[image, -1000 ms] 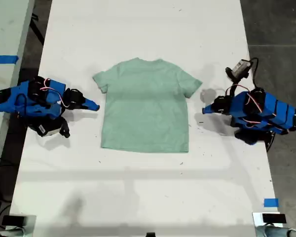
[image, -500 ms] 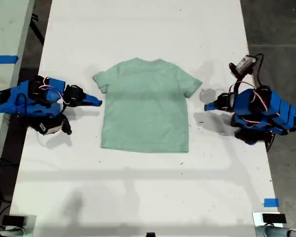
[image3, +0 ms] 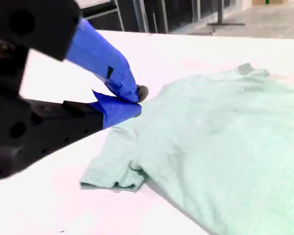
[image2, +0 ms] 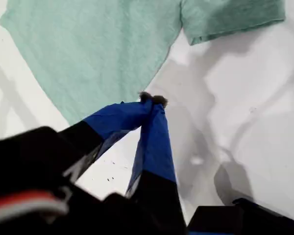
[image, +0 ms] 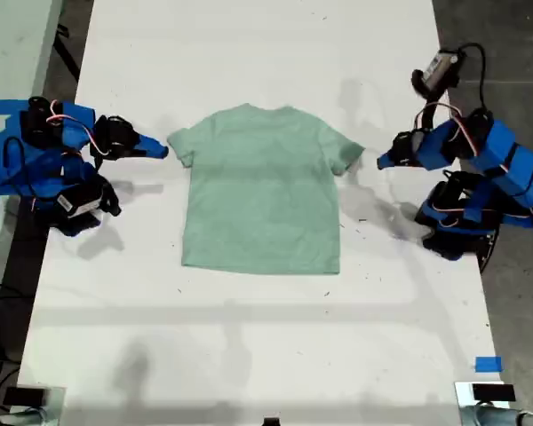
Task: Fold tshirt
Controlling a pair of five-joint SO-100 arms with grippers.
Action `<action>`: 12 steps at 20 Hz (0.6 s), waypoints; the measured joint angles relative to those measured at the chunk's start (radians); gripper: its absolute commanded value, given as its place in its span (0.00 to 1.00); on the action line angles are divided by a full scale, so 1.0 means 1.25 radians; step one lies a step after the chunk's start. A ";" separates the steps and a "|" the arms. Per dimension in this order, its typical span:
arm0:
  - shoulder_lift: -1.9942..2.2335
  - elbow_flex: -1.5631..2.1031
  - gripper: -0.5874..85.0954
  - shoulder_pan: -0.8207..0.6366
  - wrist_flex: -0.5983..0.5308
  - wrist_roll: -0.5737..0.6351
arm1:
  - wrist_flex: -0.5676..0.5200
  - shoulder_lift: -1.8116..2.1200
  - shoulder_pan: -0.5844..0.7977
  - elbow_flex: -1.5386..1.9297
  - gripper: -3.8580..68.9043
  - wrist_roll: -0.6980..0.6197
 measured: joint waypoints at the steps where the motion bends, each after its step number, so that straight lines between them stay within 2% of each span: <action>1: -0.091 -0.081 0.01 -0.027 0.047 0.036 | 0.018 -0.064 0.025 -0.055 0.04 -0.034; 7: -0.525 -0.428 0.01 -0.254 0.256 0.271 | 0.135 -0.378 0.169 -0.346 0.04 -0.210; 12: -0.756 -0.560 0.01 -0.395 0.299 0.431 | 0.177 -0.545 0.223 -0.517 0.04 -0.286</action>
